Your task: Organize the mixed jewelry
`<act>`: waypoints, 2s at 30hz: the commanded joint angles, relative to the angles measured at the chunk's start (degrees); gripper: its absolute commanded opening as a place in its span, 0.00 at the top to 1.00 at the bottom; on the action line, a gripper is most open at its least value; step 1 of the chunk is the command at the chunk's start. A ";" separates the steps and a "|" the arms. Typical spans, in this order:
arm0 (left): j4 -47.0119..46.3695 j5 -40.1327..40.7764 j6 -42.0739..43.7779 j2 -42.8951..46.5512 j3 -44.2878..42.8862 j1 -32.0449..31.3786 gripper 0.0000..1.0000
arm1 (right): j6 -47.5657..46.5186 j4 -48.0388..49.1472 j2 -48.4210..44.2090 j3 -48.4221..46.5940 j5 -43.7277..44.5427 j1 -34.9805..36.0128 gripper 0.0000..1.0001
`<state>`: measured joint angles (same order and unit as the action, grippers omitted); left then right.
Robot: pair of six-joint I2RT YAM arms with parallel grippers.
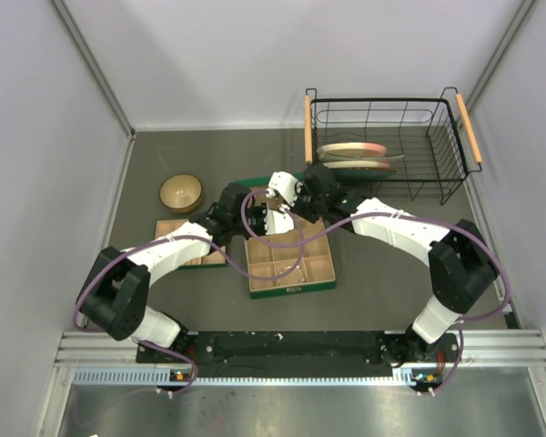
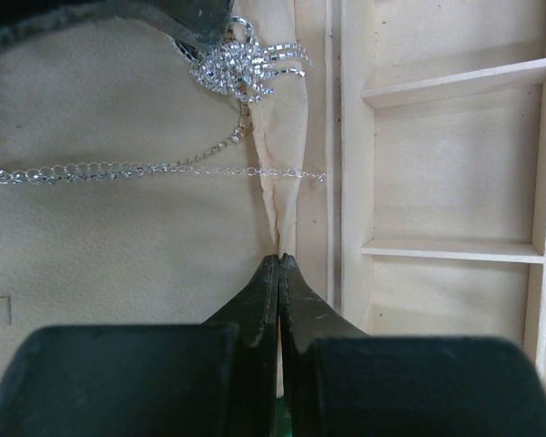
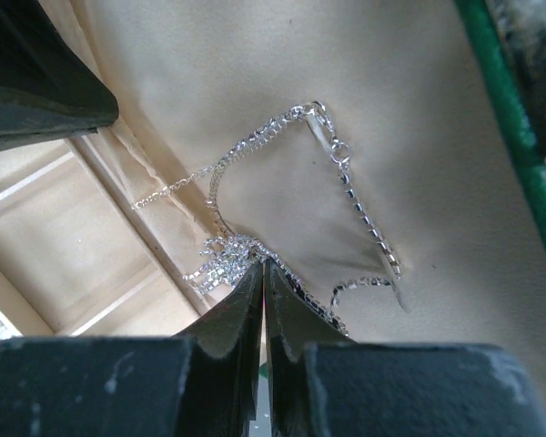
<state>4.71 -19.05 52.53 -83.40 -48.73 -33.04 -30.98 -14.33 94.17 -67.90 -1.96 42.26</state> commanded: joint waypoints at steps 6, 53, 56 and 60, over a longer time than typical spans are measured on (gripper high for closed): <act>-3.75 -8.99 0.99 2.80 -1.72 -0.89 1.00 | 6.19 4.13 1.54 0.31 -0.33 2.12 0.97; -3.92 -4.16 -1.64 1.66 -4.53 -0.80 1.00 | 13.76 -1.76 -4.52 0.04 -2.70 2.65 0.69; -4.09 -3.98 -1.82 1.13 -4.53 -0.80 1.00 | 13.84 -1.58 -4.00 0.93 -2.70 2.65 0.70; -4.27 -3.72 -1.91 0.52 -4.88 -0.80 1.00 | 13.49 -0.97 -3.21 1.89 -2.09 2.74 0.70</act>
<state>6.00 -21.82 51.99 -83.44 -49.65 -33.74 -17.63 -15.94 92.20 -67.02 -3.07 44.10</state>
